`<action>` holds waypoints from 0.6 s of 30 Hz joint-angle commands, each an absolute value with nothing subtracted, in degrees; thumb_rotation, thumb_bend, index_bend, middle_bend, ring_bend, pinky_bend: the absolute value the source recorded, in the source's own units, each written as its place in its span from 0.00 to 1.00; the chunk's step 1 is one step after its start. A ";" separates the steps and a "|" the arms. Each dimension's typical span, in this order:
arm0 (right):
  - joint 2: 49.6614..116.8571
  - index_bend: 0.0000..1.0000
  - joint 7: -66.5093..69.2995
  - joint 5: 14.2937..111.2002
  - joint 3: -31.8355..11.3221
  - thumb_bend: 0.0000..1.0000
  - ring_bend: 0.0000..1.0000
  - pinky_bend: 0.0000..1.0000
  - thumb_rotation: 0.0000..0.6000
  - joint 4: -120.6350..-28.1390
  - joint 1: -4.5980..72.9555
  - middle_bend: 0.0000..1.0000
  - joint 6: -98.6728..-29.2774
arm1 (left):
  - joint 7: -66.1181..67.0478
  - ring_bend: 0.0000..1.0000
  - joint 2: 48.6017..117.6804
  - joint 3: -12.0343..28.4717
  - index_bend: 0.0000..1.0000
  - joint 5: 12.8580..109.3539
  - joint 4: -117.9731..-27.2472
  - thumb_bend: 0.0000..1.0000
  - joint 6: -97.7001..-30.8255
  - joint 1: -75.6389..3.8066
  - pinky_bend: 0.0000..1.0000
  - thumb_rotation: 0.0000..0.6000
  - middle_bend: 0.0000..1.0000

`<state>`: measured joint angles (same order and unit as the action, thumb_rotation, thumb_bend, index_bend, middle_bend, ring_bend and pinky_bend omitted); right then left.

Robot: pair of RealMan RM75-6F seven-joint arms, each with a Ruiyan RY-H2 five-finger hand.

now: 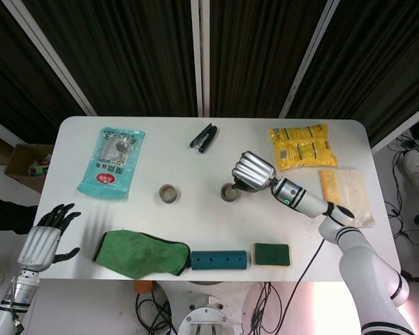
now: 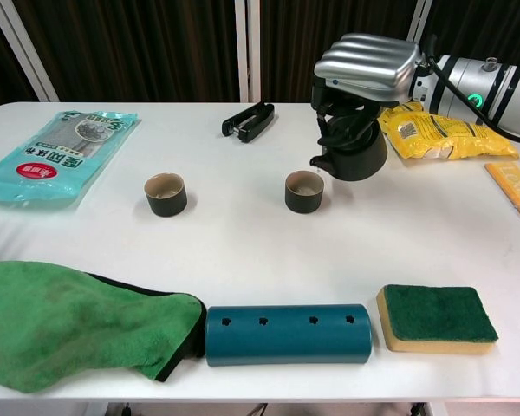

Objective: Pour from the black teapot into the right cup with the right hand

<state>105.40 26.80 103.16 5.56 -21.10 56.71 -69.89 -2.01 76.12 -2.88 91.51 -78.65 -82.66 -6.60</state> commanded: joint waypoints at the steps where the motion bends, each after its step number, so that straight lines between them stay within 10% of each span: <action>1: 105.60 1.00 26.32 102.96 5.63 0.36 0.99 0.84 0.85 -21.06 56.92 1.00 -69.52 | -2.19 0.07 76.11 -2.88 0.22 91.56 -78.52 0.13 -82.84 -6.53 0.23 1.00 0.09; 18: 104.70 1.00 21.96 103.19 6.84 0.36 0.99 0.84 0.85 -22.95 58.74 1.00 -67.77 | -3.84 0.07 76.38 -2.95 0.22 91.52 -77.18 0.13 -83.21 -6.25 0.23 1.00 0.09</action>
